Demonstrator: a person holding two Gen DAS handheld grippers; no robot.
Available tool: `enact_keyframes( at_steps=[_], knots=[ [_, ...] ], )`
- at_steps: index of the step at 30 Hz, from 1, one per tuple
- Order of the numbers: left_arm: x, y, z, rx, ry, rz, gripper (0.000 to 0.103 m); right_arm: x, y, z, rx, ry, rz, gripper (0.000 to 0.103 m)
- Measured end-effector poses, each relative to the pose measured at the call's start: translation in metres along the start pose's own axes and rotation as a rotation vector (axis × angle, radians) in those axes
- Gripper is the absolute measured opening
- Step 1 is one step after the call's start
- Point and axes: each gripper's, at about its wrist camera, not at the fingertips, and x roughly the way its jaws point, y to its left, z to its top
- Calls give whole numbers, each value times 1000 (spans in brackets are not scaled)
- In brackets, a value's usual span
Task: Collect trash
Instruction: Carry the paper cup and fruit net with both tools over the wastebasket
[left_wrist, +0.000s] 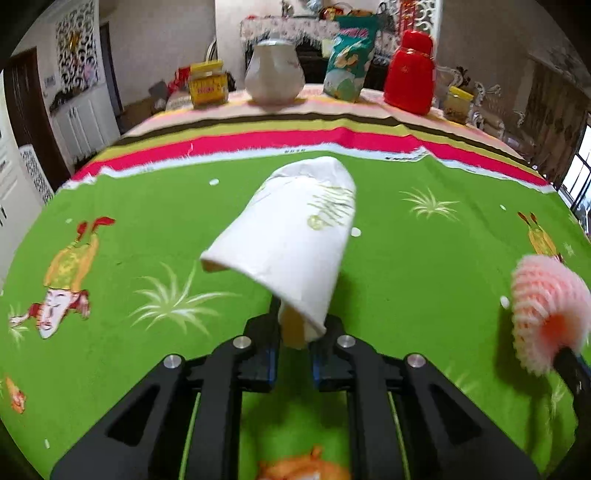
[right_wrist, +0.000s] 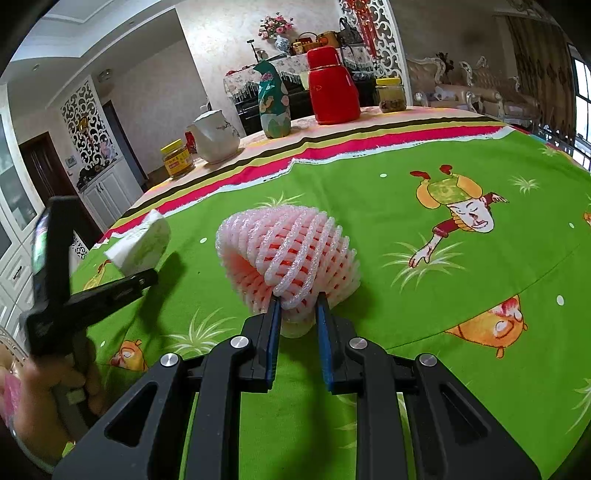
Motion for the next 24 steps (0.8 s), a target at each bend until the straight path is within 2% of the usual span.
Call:
enact_keyframes(
  at_steps=[10,24],
  knots=[
    [-45,16,-26,-27,-40,-97,13,-1,-2,0,5,-8,0,20],
    [-87,18,-64,-69,-80,-182,13,-1,-1,0,3,-10,-3,20]
  ],
)
